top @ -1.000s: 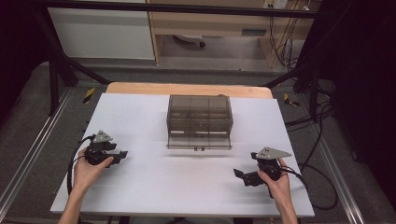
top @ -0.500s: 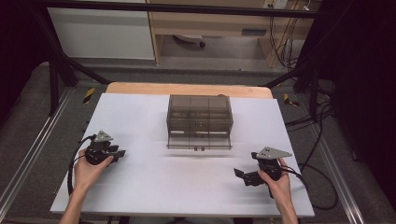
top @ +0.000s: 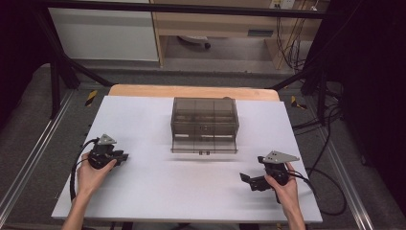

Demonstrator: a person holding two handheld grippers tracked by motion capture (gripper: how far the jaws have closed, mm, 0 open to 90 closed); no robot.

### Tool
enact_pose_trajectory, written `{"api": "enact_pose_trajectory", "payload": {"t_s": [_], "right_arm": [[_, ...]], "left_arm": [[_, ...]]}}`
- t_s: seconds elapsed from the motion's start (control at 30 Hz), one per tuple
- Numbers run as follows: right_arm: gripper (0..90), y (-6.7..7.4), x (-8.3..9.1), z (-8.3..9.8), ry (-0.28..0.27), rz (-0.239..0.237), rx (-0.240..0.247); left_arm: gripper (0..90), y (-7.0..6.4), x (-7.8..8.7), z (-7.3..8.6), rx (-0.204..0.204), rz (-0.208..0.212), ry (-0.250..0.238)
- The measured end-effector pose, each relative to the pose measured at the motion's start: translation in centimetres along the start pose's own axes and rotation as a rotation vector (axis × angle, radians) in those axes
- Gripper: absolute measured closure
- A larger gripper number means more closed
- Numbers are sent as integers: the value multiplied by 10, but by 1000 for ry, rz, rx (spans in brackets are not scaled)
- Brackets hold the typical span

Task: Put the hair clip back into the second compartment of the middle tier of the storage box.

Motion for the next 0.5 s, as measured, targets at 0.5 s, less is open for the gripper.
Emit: {"api": "enact_pose_trajectory", "payload": {"t_s": [0.5], "right_arm": [[6,0,0,0,-1,-1,-4]], "left_arm": [[708,-2,-3,-6,-2,9,-13]]}}
Point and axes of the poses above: each handheld gripper's, and its own axes: x roughly backward along the jaws, z roughly out of its underside, y roughly to its left, the point moved 8 cm from there along -x, roughly forward along the jaws, and after that the axes turned 13 degrees about z, right-handed, at the moved point
